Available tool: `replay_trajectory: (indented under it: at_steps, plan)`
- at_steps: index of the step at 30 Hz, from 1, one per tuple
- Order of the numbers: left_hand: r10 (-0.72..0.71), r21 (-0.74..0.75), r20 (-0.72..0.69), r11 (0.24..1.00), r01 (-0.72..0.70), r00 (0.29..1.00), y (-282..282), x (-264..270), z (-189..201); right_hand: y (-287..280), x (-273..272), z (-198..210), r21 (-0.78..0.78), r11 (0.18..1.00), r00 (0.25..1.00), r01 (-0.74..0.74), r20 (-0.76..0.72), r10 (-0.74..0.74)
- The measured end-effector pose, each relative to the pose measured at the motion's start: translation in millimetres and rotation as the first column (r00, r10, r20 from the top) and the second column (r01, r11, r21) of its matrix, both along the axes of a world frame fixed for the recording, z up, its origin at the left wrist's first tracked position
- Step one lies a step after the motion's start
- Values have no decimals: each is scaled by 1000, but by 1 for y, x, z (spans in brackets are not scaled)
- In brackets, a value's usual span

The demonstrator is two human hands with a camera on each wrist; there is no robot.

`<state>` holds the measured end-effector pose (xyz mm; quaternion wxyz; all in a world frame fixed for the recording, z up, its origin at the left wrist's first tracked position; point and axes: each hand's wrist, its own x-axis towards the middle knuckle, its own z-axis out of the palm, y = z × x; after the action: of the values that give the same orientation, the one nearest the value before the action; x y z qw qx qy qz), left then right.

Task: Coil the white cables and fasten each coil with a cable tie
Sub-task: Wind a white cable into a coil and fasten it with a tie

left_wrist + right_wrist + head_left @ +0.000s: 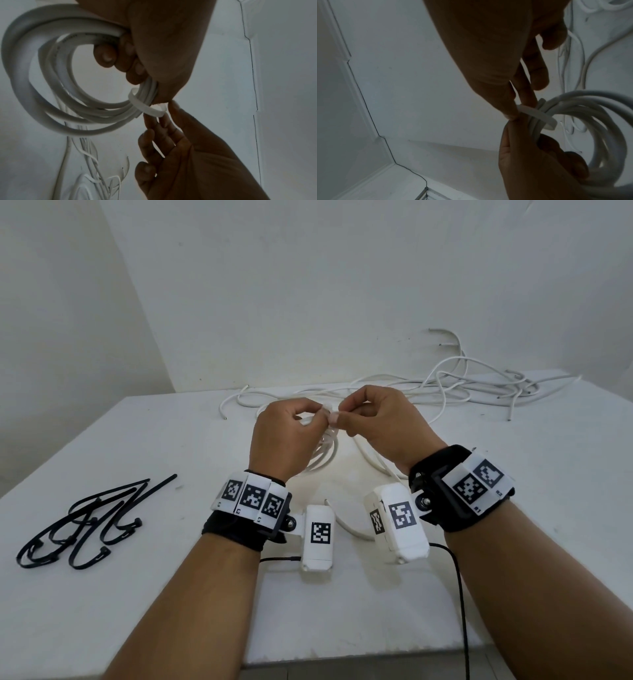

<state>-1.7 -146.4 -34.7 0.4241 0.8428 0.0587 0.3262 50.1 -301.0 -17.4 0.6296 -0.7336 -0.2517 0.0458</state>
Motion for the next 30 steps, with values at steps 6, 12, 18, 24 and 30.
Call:
replay_trajectory:
  at_steps: [6, 12, 18, 24, 30]
  plan:
    - [-133, -28, 29, 991, 134, 991, -3, 0, -3, -4, 3, 1, 137, 989, 990, -62, -114, 78]
    - [-267, 34, 125, 964, 265, 955, 0, -5, -4, -8, 9, 1, 180, 978, 974, -103, -182, 136]
    - [-296, 140, 149, 951, 277, 943, 4, -5, -5, -8, 15, -1, 60, 979, 945, -193, -259, 202]
    - [-299, 86, 134, 953, 289, 945, 4, -6, -4, -11, 12, 1, 53, 979, 959, -196, -197, 202]
    - [-343, -28, 70, 938, 346, 937, 2, -4, -8, -9, 10, 0, -23, 995, 990, -97, -108, 94]
